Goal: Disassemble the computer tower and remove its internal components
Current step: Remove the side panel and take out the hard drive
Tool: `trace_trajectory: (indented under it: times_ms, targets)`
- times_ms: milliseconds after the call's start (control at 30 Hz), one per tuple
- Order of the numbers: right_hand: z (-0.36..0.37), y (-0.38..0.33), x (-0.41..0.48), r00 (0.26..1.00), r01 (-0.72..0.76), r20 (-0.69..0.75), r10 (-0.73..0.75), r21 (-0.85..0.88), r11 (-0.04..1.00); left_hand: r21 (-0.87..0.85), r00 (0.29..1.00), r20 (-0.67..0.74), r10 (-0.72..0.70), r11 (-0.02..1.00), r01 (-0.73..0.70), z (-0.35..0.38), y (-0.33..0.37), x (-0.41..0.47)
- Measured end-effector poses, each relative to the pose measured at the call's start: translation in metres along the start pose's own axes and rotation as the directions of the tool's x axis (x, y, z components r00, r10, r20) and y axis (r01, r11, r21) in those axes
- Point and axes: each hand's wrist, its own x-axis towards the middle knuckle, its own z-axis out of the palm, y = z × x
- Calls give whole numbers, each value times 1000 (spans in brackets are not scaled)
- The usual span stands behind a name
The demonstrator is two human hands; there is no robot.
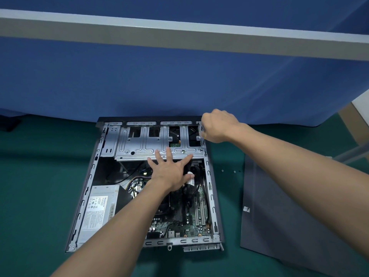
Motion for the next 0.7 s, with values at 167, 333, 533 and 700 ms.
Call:
trace_trajectory:
  times_ms: [167,333,533,700]
  targets:
    - [-4,1,2,986,78,139,-97,137,987,-15,1000,-3,2,1000,-2,0,0,1]
    - [-8,0,5,986,-77,139,89,-86,993,-19,1000,-3,7,1000,-7,0,0,-1]
    - [-9,2,4,994,25,104,-25,2,1000,-27,1000,-3,3,1000,-4,0,0,-2]
    - [-5,4,2,976,108,173,-135,155,982,-24,1000,1,6,1000,-6,-2,1,-3]
